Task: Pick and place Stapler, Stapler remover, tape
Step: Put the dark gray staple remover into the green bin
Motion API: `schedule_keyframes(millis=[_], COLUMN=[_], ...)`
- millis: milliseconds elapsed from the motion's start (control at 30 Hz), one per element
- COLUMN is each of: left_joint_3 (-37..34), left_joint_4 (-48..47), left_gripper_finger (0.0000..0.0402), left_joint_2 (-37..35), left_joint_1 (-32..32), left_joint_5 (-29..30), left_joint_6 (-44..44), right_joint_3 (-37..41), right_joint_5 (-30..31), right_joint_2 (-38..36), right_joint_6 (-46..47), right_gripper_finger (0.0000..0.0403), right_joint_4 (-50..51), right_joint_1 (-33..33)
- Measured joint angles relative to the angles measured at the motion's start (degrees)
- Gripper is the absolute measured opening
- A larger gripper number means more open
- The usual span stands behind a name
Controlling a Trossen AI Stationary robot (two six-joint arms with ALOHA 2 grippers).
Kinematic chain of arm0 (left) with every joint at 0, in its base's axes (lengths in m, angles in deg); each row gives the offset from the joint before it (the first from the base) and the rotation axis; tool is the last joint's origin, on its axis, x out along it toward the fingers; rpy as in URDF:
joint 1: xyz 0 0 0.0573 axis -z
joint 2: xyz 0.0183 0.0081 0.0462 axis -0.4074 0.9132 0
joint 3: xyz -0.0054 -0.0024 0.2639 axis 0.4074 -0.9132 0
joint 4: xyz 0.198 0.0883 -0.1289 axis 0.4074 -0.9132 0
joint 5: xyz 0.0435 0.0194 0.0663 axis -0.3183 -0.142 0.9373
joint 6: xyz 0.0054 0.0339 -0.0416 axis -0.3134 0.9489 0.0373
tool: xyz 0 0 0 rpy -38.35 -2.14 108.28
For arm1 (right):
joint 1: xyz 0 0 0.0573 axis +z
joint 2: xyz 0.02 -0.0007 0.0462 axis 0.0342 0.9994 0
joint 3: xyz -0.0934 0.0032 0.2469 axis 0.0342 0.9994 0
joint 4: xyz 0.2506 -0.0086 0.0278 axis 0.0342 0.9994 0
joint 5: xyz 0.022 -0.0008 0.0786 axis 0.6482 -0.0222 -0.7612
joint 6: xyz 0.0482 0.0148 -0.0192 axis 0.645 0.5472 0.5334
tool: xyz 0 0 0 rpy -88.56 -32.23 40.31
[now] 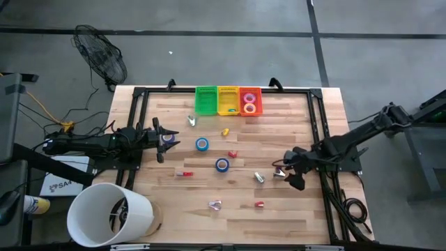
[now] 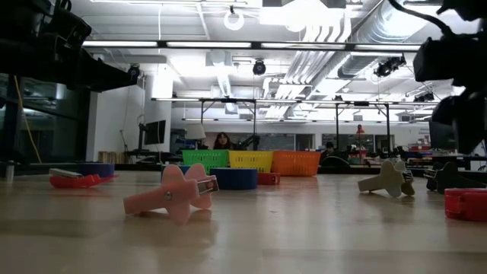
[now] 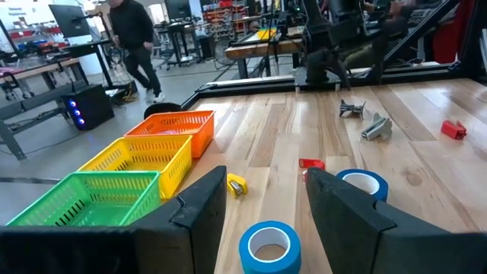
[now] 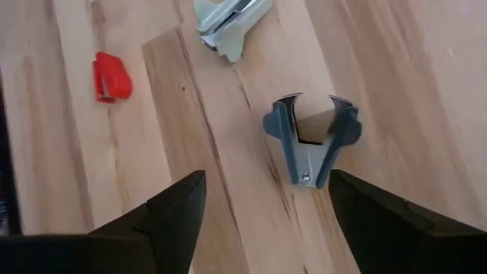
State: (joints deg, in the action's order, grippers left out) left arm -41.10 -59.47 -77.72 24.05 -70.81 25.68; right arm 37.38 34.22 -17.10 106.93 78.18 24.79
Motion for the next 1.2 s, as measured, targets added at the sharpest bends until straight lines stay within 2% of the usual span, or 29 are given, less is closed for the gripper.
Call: schedule_keyframes(millis=[300,500,767,1000,1200], left_joint_3=[0.0,0.0,0.0,0.0,0.0], left_joint_4=[0.0,0.0,0.0,0.0,0.0], left_gripper_finger=[0.0179,0.0179,0.0179,0.0179,0.0179], left_joint_2=[0.0,0.0,0.0,0.0,0.0], left_joint_1=[0.0,0.0,0.0,0.0,0.0], left_joint_5=[0.0,0.0,0.0,0.0,0.1], left_joint_6=[0.0,0.0,0.0,0.0,0.0], right_joint_3=[4.3,5.1,5.2,5.1,4.8], right_joint_5=[8.1,7.6,9.9,9.2,9.8], right_joint_2=[0.0,1.0,6.8,13.0,15.7], right_joint_6=[0.8,-1.3,-3.7,-3.4,-0.5], right_gripper_finger=[0.0265,0.0265,0.0265,0.0265,0.0261], right_joint_4=[-2.8,-6.4,-8.3,-13.7,-14.3], right_joint_1=[3.6,3.6,3.6,3.6,3.6])
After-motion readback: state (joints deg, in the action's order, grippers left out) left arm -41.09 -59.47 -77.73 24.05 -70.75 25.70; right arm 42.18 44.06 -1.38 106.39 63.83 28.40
